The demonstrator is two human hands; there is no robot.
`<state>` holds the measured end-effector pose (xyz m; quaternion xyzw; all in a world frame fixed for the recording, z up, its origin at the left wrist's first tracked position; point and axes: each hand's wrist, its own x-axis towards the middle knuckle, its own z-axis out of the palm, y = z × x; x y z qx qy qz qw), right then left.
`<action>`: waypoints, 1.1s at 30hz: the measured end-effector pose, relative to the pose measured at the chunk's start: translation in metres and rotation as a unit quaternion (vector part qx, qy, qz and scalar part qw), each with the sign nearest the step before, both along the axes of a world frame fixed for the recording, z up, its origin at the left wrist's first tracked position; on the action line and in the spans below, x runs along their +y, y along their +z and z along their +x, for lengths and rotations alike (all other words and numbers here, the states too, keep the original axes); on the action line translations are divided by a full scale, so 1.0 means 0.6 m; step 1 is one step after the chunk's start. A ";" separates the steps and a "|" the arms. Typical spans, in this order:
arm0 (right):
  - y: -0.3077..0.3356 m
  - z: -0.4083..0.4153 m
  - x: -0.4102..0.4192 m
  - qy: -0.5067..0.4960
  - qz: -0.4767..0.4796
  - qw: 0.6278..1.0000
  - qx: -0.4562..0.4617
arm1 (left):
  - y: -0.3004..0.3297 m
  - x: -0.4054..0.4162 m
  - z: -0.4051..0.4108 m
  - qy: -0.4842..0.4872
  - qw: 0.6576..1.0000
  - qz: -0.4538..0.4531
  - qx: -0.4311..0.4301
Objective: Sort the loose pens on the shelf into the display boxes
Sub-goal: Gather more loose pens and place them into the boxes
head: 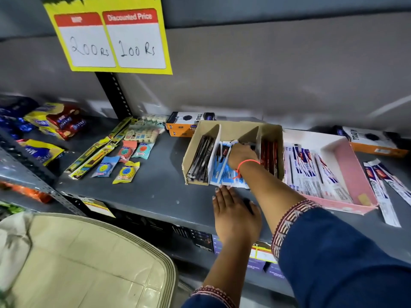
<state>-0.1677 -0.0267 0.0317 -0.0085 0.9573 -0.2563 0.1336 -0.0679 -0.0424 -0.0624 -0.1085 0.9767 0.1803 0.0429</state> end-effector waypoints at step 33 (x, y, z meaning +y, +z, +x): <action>-0.054 0.122 0.379 -0.365 -0.009 0.887 0.281 | -0.015 0.181 0.045 -0.115 0.993 -0.013 0.015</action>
